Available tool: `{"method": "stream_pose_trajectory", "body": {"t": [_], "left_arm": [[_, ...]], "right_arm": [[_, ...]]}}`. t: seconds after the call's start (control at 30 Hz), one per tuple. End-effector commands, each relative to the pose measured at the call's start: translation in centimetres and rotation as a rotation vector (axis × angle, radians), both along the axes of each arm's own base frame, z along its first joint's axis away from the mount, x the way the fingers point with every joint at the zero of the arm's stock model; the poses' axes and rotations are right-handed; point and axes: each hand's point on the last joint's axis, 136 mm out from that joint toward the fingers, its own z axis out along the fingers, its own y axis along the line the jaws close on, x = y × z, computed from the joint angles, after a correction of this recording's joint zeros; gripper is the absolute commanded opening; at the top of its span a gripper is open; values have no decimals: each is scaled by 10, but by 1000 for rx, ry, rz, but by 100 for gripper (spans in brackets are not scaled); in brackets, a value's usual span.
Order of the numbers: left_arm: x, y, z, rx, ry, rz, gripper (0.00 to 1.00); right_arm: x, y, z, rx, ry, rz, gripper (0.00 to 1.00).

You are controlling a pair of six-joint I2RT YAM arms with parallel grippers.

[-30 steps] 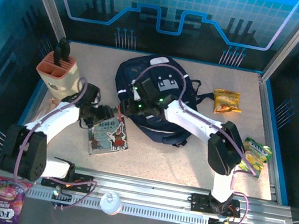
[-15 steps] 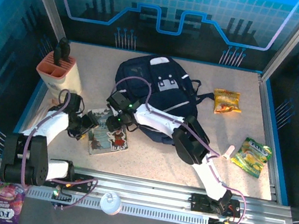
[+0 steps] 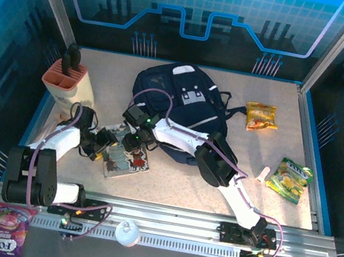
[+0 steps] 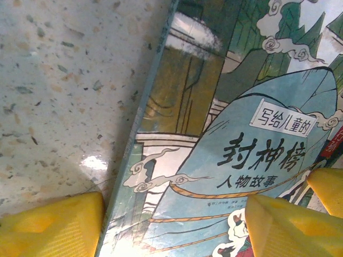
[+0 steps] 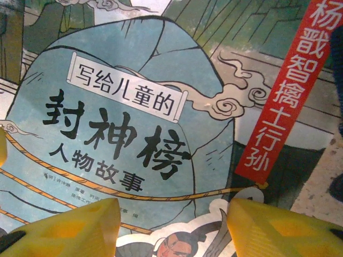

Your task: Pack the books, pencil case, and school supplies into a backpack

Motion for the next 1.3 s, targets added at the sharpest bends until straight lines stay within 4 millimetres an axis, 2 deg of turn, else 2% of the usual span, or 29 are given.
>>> {"method": "stream_pose_trajectory", "body": {"t": [0.0,0.1,0.3,0.4,0.5,0.7,0.83,0.97,1.07,1.17,1.27], "left_arm": [[-1,-15,2,-93,-2,-22,71],[5,-22,18,-135,-49,-25,66],[17,-37,68,-236,-189,-34,48],[19,-43,80,-273,-216,-44,40],[19,-43,81,-272,-221,-46,35],[19,-41,65,-255,-180,-42,29],[19,-37,60,-226,-169,-36,26],[19,-31,58,-188,-159,-26,15],[18,-24,60,-139,-150,-12,7],[18,-14,71,-71,-165,0,0],[18,-5,93,-11,-210,12,0]], "right_arm": [[-16,-29,-52,-114,119,-25,57],[-18,-31,-55,-115,129,-30,57],[-16,-35,-58,-111,145,-54,56],[-13,-39,-59,-106,153,-74,55],[-13,-41,-61,-104,163,-87,53],[-13,-42,-62,-101,170,-91,49],[-10,-41,-53,-87,152,-93,48],[-6,-30,-33,-27,134,-81,48],[-1,-21,-8,24,105,-69,48],[7,-15,38,106,48,-62,50],[15,-15,85,218,-5,-71,52]]}}
